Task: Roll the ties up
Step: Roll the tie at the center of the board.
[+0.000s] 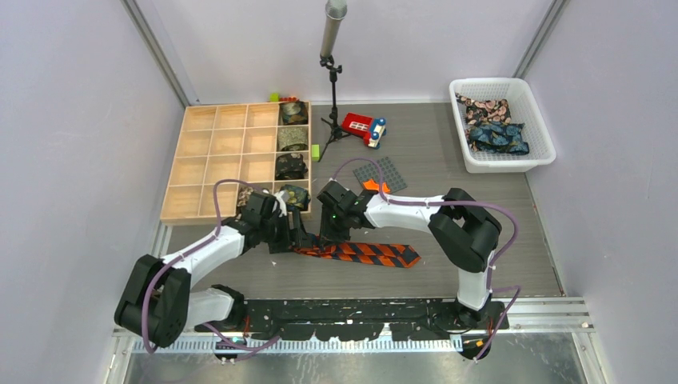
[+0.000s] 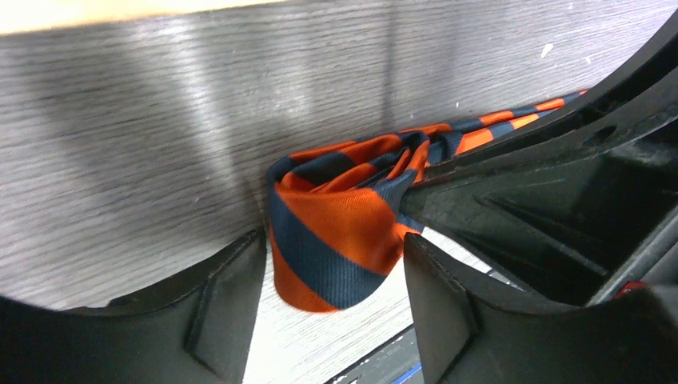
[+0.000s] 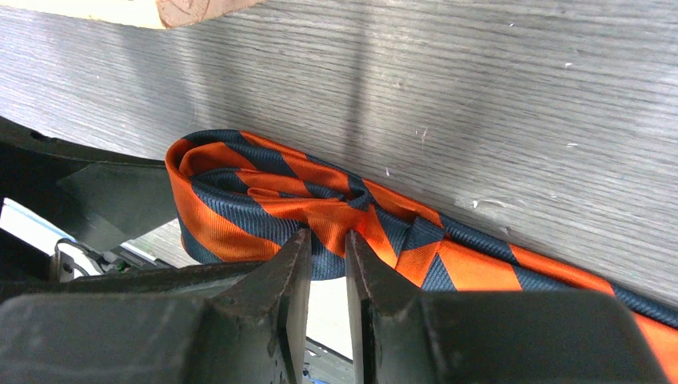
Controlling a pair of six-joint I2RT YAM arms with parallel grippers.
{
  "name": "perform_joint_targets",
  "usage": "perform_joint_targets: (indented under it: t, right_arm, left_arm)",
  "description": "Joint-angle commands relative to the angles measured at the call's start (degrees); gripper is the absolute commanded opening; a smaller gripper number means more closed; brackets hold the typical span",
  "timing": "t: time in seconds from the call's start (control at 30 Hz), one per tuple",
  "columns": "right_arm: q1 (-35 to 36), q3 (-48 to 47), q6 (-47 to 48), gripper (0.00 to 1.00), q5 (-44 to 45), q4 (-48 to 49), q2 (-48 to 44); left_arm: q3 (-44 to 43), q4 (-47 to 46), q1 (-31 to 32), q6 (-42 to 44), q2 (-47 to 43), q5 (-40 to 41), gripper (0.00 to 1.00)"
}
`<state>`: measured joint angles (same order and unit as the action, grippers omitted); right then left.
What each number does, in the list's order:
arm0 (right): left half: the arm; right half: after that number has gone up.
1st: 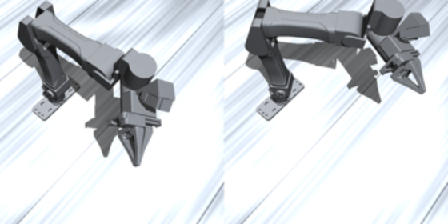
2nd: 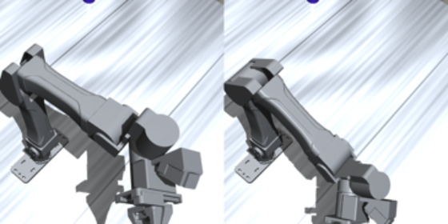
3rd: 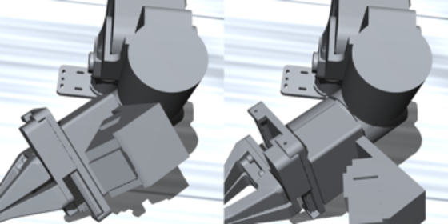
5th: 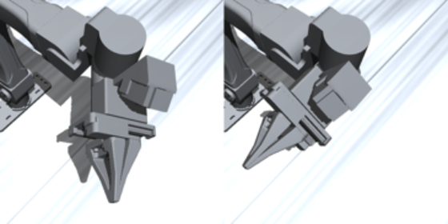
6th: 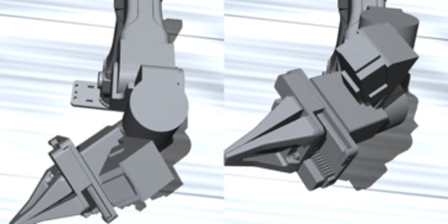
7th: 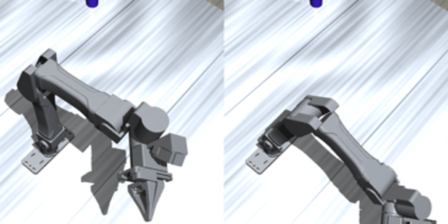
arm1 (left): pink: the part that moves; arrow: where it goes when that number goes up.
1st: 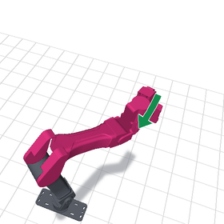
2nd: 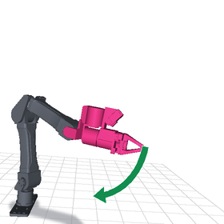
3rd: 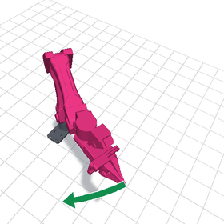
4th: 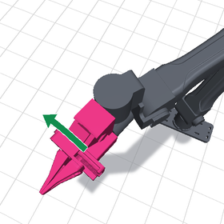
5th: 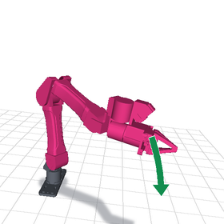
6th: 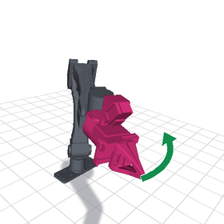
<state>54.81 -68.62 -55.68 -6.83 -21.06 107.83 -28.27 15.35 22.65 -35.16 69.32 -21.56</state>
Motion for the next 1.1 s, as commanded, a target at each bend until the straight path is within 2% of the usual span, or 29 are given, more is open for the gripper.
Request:
perform_joint_targets:
  t: [0.0,0.1,0.27,0.43,0.57,0.67,1.07]
  right_arm:
    - [0.47,2.02,0.13,0.26,1.59,-1.14,0.80]
    - [0.41,2.04,0.05,0.26,1.59,-1.10,0.84]
    - [0.47,1.34,0.07,0.26,1.77,-1.81,0.54]
    - [0.48,-2.50,1.71,0.29,3.10,-5.21,-0.61]
    - [0.41,-5.42,2.68,0.35,4.01,-7.85,-2.22]
    - [0.80,-5.99,2.76,0.36,3.88,-8.21,-3.49]
    - [2.19,-3.20,0.98,0.27,5.81,-7.02,-4.58]
  left_arm:
    - [1.73,-7.36,-0.50,-0.36,2.56,-3.86,0.62]
    - [2.19,-8.84,-0.51,-0.84,3.56,-4.52,0.55]
    - [1.89,-8.20,-0.51,-1.23,3.37,-4.84,0.37]
    - [1.19,-4.22,-0.42,-1.38,1.00,-2.85,0.28]
    - [0.16,0.80,0.62,-1.24,-2.13,0.64,0.23]
    - [-1.05,4.45,2.11,-1.02,-3.90,3.72,0.21]
    - [-10.42,19.15,12.32,-0.72,-3.45,22.77,0.18]
